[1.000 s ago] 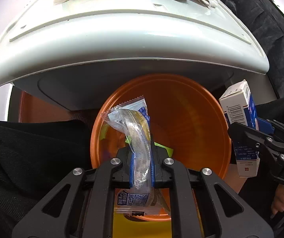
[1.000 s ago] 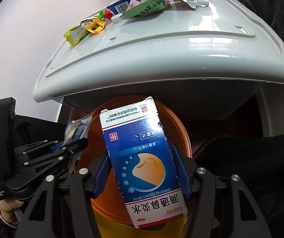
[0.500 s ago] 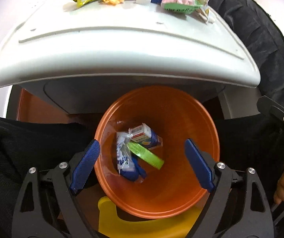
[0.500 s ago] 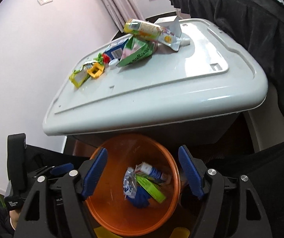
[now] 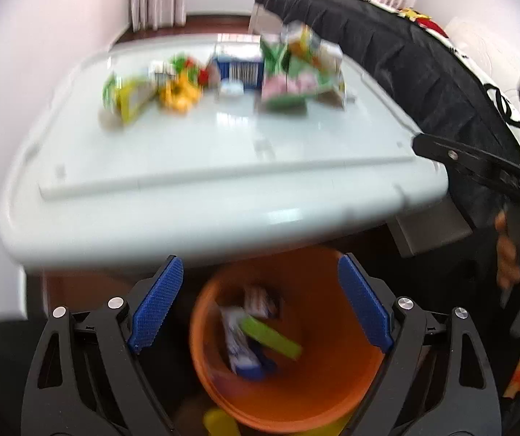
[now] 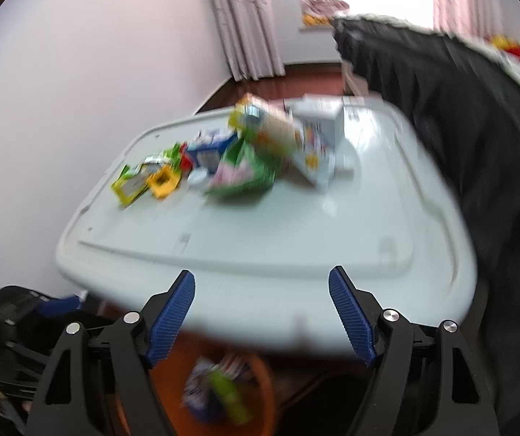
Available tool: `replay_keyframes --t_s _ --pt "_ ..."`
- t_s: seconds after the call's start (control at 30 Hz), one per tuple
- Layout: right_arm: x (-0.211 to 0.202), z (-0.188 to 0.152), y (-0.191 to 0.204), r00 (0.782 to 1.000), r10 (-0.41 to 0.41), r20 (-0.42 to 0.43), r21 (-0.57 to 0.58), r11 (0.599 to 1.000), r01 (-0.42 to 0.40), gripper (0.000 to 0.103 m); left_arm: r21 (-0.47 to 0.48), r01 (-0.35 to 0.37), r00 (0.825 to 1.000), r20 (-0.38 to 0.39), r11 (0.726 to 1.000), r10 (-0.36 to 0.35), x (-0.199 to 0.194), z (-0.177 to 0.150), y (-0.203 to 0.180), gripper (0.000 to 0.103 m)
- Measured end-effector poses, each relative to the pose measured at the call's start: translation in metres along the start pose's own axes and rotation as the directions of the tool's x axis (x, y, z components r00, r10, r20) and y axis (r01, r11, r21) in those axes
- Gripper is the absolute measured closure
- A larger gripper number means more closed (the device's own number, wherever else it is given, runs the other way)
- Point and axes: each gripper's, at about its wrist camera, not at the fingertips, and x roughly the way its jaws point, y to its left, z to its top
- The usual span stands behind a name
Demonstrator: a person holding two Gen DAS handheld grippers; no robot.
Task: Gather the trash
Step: 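Grasp the orange juice pouch from the table with the right gripper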
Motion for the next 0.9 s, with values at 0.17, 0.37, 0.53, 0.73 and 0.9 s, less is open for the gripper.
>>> replay_keyframes --t_s 0.17,0.37,0.53,0.73,0.9 --pt "0.031 0.052 -0.010 0.998 -0.055 0.032 -0.157 0.986 0.060 0.026 0.058 -0.061 0.994 0.098 0.996 0.055 0.003 0.033 0.000 0.018" --pt "0.085 0.088 -0.014 0.985 -0.158 0.070 -0.413 0.894 0.173 0.026 0.030 -0.079 0.990 0.117 0.996 0.075 0.018 0.044 0.010 0.018" --pt "0.123 0.085 -0.001 0.979 -0.187 0.077 -0.615 0.764 0.195 0.027 0.034 -0.099 0.990 0.103 0.995 0.095 0.027 0.044 0.012 0.018" --pt "0.160 0.085 0.011 0.973 -0.208 0.102 -0.733 0.645 0.215 0.032 0.016 -0.050 0.993 0.106 0.999 0.048 0.029 0.043 0.012 0.018" --pt "0.177 0.087 0.020 0.974 -0.205 0.101 -0.769 0.605 0.207 0.050 0.018 -0.038 0.994 0.107 0.999 0.036 0.029 0.043 0.009 0.018"
